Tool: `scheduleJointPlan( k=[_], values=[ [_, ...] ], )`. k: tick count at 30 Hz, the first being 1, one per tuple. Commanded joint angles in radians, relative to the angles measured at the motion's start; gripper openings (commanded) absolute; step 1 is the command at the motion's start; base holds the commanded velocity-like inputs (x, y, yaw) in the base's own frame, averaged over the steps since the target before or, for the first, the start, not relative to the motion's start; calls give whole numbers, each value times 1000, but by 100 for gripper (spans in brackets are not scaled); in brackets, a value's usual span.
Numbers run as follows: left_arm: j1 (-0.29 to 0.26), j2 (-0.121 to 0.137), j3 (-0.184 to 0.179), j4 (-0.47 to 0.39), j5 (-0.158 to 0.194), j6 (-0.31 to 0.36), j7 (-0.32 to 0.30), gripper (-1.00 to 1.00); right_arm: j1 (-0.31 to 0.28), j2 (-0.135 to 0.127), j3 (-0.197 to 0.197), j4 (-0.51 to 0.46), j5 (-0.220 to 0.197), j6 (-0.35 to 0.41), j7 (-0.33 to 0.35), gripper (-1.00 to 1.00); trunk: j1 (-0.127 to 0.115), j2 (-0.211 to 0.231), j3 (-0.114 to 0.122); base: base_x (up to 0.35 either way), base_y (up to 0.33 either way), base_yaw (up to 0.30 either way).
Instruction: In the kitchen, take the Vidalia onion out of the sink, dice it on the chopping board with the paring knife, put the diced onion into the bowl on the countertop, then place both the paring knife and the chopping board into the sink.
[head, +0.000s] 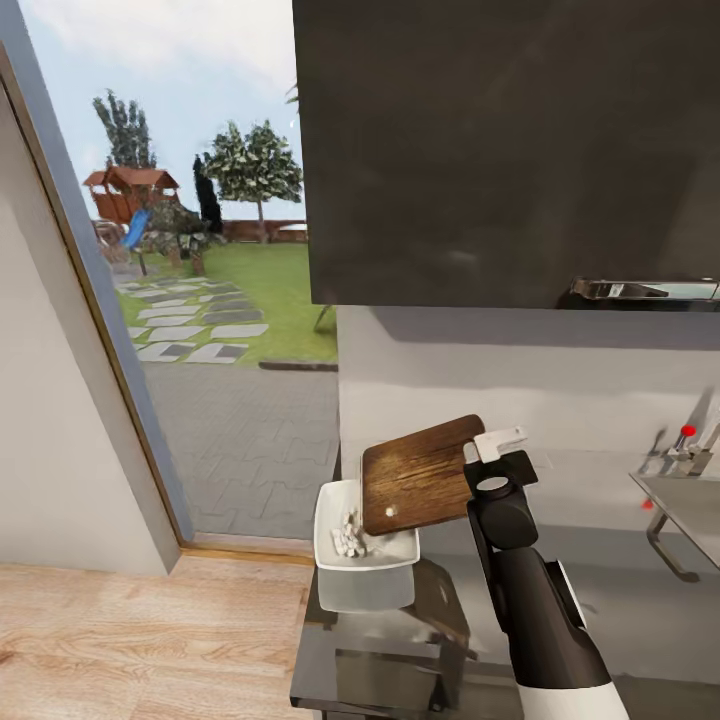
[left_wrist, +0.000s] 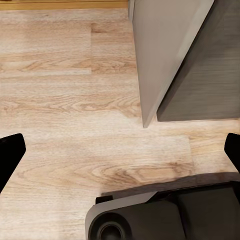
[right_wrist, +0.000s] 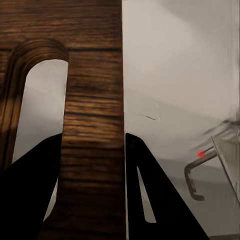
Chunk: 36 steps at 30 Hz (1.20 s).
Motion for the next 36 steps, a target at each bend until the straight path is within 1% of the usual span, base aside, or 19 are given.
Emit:
scheduleJointPlan(
  k=[1, 4, 9, 11, 14, 15, 17, 18, 19, 20, 21, 22, 23, 24, 26, 27, 29, 34, 36],
  values=[
    [0, 1, -7, -1, 11, -1, 1, 100, -1, 0, 2, -1, 1, 5, -12, -100, 1, -2, -2, 0, 0, 0],
    [0, 1, -7, -1, 11, -1, 1, 100, -1, 0, 3, -2, 1, 4, -27, -100, 1, -2, -2, 0, 0, 0],
    [0, 1, -7, -1, 11, -1, 1, 100, -1, 0, 3, -2, -1, 1, -29, -100, 1, -2, -2, 0, 0, 0],
    [-1, 1, -7, -1, 11, -1, 1, 100, -1, 0, 3, -2, -5, -1, -27, -100, 1, -2, -2, 0, 0, 0],
    [0, 1, -7, -1, 11, -1, 1, 100, -1, 0, 0, -2, -21, -4, -18, -100, 1, -2, -2, 0, 0, 0],
    [0, 1, -7, -1, 11, -1, 1, 100, -1, 0, -2, -3, -48, -5, -9, -100, 1, -2, -2, 0, 0, 0],
    [0, 1, -7, 1, 11, -1, 1, 100, -1, 0, -7, -3, -135, -7, 23, -100, 1, -2, -2, -2, -36, 0],
    [0, 1, -7, 6, 10, -2, 1, 100, -1, 0, -33, -3, -211, -8, 54, -100, 1, -2, -2, -44, -207, 0],
    [0, 1, -7, 8, 10, -2, 1, 100, -1, 0, -60, -4, -244, -9, 70, -100, 1, -2, -2, -56, -246, 0],
    [0, 1, -7, 9, 9, -2, 1, 100, -1, -9, -110, -5, -291, -9, 99, -100, 1, -2, -2, -66, -280, 0],
    [0, 1, -7, 10, 9, -2, 1, 100, -1, -18, -141, -6, -325, -10, 124, -100, 1, -2, -2, -70, -293, 0],
    [0, 1, -7, 10, 9, -2, 1, 100, -1, -36, -179, -6, -374, -18, 170, -100, 1, -2, -2, -74, -304, 0],
    [0, 1, -7, 11, 9, -2, 1, 100, -1, -52, -200, -7, -401, -26, 199, -100, 1, -2, -2, -77, -308, 0],
    [0, 1, -7, 12, 9, -2, 1, 100, -1, -78, -229, -7, -428, -35, 235, -100, 1, -2, -2, -80, -312, 0],
    [0, 1, -7, 15, 9, -2, 1, 100, -1, -103, -268, -6, -448, -42, 267, -100, 1, -2, -2, -91, -314, 0],
    [0, 0, -7, 20, 9, -2, 1, 100, -1, -110, -287, -6, -452, -44, 276, -100, 1, -2, -2, -105, -315, 0],
    [0, -4, -7, 28, 9, -2, 1, 100, -1, -116, -304, -4, -455, -45, 282, -100, 1, -2, -2, -120, -314, 0],
    [0, -6, -7, 34, 9, -1, 1, 100, -1, -114, -309, 7, -452, -47, 273, -100, 1, -2, -2, -136, -312, 0],
    [0, -6, -7, 35, 9, -1, 1, 100, -1, -111, -308, 28, -451, -47, 258, -100, 1, -2, -2, -139, -311, 0]
  ],
)
